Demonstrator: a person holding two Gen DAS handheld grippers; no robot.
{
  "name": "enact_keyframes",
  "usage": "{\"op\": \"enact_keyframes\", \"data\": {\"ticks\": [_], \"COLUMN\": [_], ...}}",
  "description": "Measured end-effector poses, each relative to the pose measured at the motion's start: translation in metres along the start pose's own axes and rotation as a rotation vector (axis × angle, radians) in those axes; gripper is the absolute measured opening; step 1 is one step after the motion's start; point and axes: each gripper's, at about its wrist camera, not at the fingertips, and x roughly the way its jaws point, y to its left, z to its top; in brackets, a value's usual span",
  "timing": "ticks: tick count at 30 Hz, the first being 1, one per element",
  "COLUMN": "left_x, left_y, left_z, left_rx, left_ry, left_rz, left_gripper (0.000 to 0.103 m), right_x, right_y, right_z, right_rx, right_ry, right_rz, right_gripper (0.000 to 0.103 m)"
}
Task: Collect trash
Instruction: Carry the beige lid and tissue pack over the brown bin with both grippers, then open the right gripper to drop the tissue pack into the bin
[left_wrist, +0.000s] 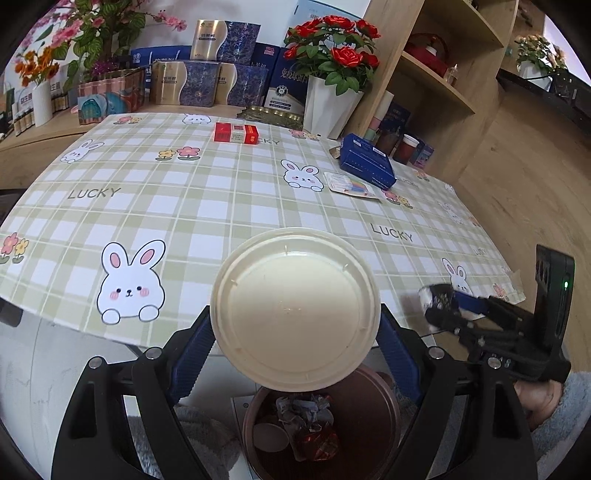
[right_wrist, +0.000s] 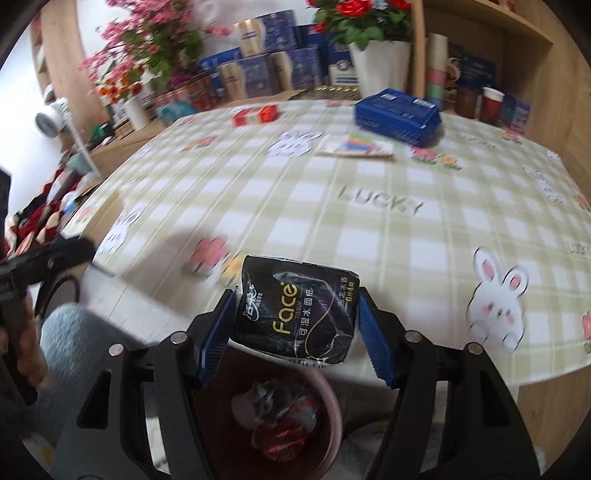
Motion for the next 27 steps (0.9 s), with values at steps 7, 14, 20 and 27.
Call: {"op": "enact_keyframes", "data": {"ticks": [7, 14, 20, 27], "left_x": [-0.021, -0.024, -0.022, -0.023], "left_y": [-0.008, -0.009, -0.004, -0.009], "left_z": [-0.014, -0.033, -0.042, -0.047], "left_rx": [0.008, 0.016, -0.030, -0.014], "left_ry": [-0.018, 0.010, 0.027, 0.030], "left_rz": [0.020, 0.046, 0.047, 0.057], "left_gripper": [0.083, 0.083, 0.083, 0.083], "right_x": [-0.001, 0.026, 0.054, 0.070], "right_y": [0.021, 0.030, 0.026, 0.037], "right_z": [-0.032, -0.061, -0.081, -0.092], "right_rx": [-0.019, -0.018, -0.009, -0.052], "right_ry": [0.045, 0.160, 0.273, 0.329], "right_rz": [0.103, 0.159, 0.155, 0.139], "right_gripper": [0.065, 0.065, 0.066, 0.066]}}
